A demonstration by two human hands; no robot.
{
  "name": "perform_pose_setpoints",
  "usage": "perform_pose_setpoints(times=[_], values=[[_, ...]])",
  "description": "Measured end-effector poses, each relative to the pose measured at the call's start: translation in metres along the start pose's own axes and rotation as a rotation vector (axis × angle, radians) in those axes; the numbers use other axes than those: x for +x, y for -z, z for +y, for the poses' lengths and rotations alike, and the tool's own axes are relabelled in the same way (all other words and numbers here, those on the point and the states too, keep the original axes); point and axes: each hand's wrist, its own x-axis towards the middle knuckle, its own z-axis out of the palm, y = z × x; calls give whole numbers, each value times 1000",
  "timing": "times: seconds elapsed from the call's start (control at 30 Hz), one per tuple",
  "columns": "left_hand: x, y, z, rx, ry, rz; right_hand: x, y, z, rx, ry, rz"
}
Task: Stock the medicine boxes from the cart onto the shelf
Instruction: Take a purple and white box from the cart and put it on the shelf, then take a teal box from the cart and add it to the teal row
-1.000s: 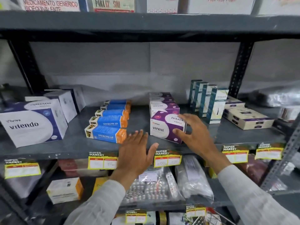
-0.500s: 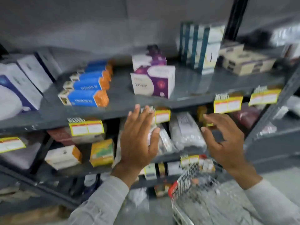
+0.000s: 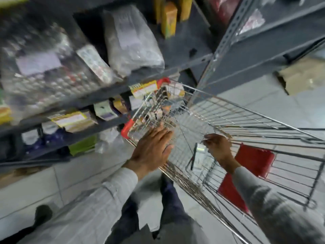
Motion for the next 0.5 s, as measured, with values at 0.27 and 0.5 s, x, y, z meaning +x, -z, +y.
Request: perform_pose_setpoints(times=[0.27, 0.5], values=[[-3, -52, -9, -56, 160, -154, 36, -45, 112, -263, -391, -261], [-2, -54, -13, -72, 195, -177, 35, -101, 141, -245, -415, -38]])
